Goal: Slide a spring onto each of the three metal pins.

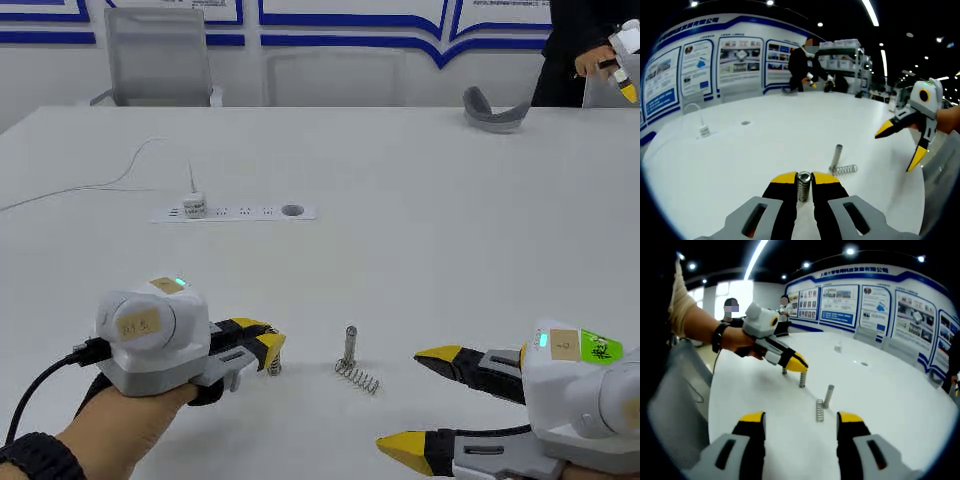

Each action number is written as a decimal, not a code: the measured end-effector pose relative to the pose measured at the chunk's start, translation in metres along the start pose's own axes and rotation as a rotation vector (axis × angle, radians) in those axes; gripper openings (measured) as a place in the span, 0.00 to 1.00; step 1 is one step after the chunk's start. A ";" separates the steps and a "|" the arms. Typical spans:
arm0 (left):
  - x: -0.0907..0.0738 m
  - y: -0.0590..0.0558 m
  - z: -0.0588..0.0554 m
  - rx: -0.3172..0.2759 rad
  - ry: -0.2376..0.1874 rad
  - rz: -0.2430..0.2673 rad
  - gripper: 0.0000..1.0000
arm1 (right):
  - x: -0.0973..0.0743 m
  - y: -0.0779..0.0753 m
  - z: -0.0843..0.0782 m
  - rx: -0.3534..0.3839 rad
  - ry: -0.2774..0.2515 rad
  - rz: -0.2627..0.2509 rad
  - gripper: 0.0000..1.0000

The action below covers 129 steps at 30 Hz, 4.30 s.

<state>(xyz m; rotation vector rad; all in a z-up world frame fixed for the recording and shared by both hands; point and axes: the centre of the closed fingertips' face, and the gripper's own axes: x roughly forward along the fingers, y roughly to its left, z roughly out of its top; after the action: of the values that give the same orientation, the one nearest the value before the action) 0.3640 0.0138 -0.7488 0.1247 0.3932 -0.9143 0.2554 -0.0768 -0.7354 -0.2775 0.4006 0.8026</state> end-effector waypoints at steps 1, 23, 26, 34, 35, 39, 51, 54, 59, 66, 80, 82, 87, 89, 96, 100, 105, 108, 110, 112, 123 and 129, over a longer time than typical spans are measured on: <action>0.000 0.000 -0.001 0.000 0.002 0.000 0.10 | 0.000 0.000 0.000 0.000 0.001 0.000 0.59; 0.002 0.000 -0.006 0.008 0.015 0.002 0.11 | 0.002 0.002 -0.002 0.001 0.008 0.002 0.59; 0.001 0.000 -0.006 0.009 0.017 0.001 0.12 | 0.002 0.002 -0.002 0.000 0.009 0.003 0.58; -0.001 0.001 -0.005 0.001 0.012 0.003 0.17 | 0.003 0.003 0.000 -0.004 0.008 0.008 0.58; -0.002 0.001 -0.004 -0.002 0.010 0.003 0.17 | 0.004 0.003 0.000 -0.005 0.008 0.009 0.58; -0.005 0.000 -0.001 -0.002 0.004 0.004 0.18 | 0.004 0.003 0.001 -0.006 0.006 0.011 0.58; -0.015 -0.004 0.009 0.001 -0.027 -0.002 0.23 | 0.006 0.004 0.001 -0.011 0.009 0.018 0.58; -0.020 -0.006 0.012 0.013 -0.033 -0.005 0.25 | 0.007 0.005 0.000 -0.011 0.009 0.020 0.58; -0.027 -0.008 0.018 0.017 -0.053 -0.013 0.28 | 0.009 0.006 0.001 -0.012 0.008 0.025 0.58; -0.035 -0.014 0.021 0.008 -0.069 -0.032 0.34 | 0.010 0.006 0.002 -0.015 0.009 0.029 0.58; -0.055 -0.023 0.012 -0.005 -0.084 -0.070 0.41 | 0.013 0.003 -0.001 -0.010 0.022 0.024 0.58; -0.059 -0.024 0.010 -0.012 -0.091 -0.081 0.42 | 0.013 0.002 -0.001 -0.008 0.022 0.022 0.58; -0.067 -0.025 0.006 -0.012 -0.087 -0.093 0.42 | 0.014 0.001 -0.001 -0.007 0.025 0.020 0.58; -0.071 -0.025 0.003 -0.014 -0.087 -0.099 0.42 | 0.015 0.001 -0.001 -0.007 0.027 0.020 0.58; -0.085 -0.029 -0.007 -0.007 -0.079 -0.127 0.44 | 0.018 -0.001 -0.004 -0.006 0.039 0.018 0.57; -0.091 -0.030 -0.015 0.003 -0.068 -0.143 0.44 | 0.019 -0.003 -0.004 -0.003 0.044 0.017 0.57; -0.098 -0.033 -0.021 -0.001 -0.068 -0.160 0.44 | 0.021 -0.007 -0.007 0.001 0.053 0.015 0.57; -0.100 -0.033 -0.023 0.003 -0.068 -0.162 0.44 | 0.023 -0.008 -0.009 0.004 0.058 0.015 0.56; -0.102 -0.032 -0.024 0.003 -0.069 -0.158 0.44 | 0.025 -0.008 -0.010 0.000 0.064 0.015 0.55; -0.103 -0.031 -0.024 -0.003 -0.071 -0.153 0.44 | 0.027 -0.009 -0.010 -0.001 0.068 0.017 0.54; -0.119 -0.022 -0.031 -0.046 -0.104 -0.115 0.45 | 0.038 -0.024 -0.021 0.026 0.108 -0.028 0.42; -0.124 -0.018 -0.039 -0.041 -0.103 -0.086 0.46 | 0.043 -0.033 -0.025 0.044 0.120 -0.051 0.34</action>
<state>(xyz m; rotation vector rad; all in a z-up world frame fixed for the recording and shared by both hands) 0.2713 0.1054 -0.7359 0.0234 0.3236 -0.9930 0.3008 -0.0810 -0.7735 -0.2948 0.5212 0.7282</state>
